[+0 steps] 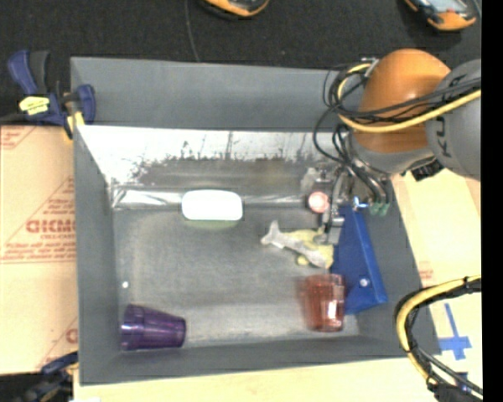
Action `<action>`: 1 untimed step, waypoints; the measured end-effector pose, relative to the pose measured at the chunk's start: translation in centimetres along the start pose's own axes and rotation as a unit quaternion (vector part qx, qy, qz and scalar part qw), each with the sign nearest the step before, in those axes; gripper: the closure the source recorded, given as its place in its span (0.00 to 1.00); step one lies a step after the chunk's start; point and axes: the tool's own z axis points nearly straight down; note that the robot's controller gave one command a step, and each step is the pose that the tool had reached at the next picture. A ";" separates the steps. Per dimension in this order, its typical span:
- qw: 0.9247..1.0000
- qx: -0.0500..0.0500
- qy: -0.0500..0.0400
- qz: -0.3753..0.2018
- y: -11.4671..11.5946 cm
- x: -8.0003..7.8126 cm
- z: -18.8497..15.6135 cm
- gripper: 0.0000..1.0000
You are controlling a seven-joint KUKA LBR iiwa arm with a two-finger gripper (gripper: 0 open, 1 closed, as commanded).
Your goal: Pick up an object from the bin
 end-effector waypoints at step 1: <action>1.000 0.001 -0.004 -0.001 0.0 -0.2 -0.5 0.00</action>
Offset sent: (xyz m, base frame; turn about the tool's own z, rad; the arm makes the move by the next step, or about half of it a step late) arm -0.0146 -0.0322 -0.0973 0.0845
